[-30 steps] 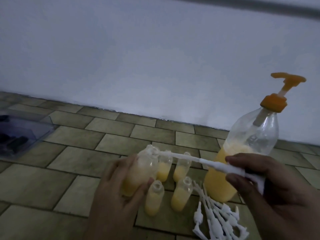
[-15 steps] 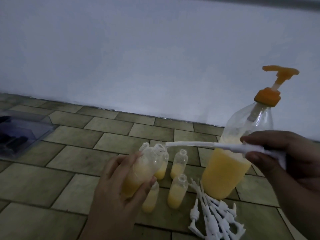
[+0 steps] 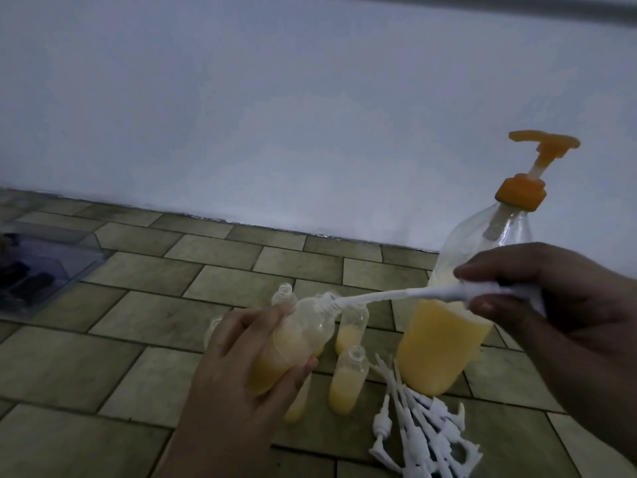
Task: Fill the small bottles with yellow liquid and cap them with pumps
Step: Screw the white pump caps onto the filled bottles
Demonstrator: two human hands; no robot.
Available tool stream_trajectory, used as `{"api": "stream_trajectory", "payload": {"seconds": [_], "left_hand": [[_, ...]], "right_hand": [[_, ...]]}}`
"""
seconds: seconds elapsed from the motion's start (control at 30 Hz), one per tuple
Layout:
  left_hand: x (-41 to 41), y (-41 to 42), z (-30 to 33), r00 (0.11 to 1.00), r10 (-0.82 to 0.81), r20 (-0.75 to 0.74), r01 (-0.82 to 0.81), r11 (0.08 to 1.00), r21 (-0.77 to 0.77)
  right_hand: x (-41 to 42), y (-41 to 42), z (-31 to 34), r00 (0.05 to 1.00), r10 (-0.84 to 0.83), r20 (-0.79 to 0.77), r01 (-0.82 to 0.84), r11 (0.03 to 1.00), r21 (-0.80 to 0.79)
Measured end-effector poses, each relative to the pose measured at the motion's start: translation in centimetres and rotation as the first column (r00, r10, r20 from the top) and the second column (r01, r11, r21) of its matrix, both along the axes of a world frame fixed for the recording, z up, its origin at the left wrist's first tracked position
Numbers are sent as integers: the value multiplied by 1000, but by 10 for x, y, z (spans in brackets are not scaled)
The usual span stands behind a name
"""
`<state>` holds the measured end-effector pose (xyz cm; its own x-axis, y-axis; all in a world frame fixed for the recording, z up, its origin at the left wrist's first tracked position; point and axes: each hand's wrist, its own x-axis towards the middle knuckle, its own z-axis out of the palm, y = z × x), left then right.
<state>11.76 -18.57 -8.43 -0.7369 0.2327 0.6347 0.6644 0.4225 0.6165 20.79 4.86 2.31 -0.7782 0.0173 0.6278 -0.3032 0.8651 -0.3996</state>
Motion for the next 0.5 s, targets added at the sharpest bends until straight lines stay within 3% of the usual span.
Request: {"api": "stream_trajectory", "payload": {"seconds": [0.13,0.2,0.27,0.4,0.43,0.5], "left_hand": [[2,5,4,998,-62,-5,62,998,-34],[5,8,9,991,-123,50,124,992,-4],[10,11,13,963,-210,169,194,975,107],[15,15,16,860,-341,379,190,904,384],[15,16,15,840,-356,411,159,884,440],[13,16,12,790,-402,462,111,836,537]], "right_hand": [[-14,-19,4,997,52,56,-56,996,65],[-22,-34,-2,976,180,123,-159,974,-164],[-30,-52,-8,960,255,117,-184,887,-424],[-44,-71,-22,982,131,140,-19,794,-608],[-45,-71,-25,971,171,167,-20,753,-658],[-45,-71,-25,939,319,127,-78,558,-826]]}}
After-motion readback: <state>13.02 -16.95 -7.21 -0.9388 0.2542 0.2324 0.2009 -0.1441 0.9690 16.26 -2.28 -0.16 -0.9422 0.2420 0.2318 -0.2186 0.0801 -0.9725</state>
